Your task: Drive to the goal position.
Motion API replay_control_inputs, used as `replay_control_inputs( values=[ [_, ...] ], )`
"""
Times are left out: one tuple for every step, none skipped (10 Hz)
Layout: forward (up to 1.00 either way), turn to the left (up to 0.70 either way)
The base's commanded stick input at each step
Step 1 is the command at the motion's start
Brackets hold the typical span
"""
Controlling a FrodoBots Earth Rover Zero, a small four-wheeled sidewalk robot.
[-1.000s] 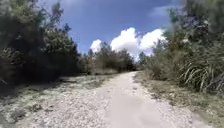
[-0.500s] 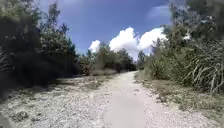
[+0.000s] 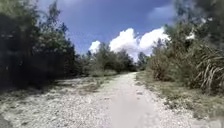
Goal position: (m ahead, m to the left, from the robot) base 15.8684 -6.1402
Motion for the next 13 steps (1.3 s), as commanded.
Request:
replay_control_inputs(
  values=[
    [0.48, 0.00],
    [0.48, 0.00],
    [0.48, 0.00],
    [0.48, 0.00],
    [0.49, 0.00],
    [0.50, 0.00],
    [0.50, 0.00],
    [0.50, 0.00],
    [0.50, 0.00],
    [0.50, 0.00],
    [0.50, 0.00],
    [0.50, 0.00],
    [0.50, 0.00]
  ],
)
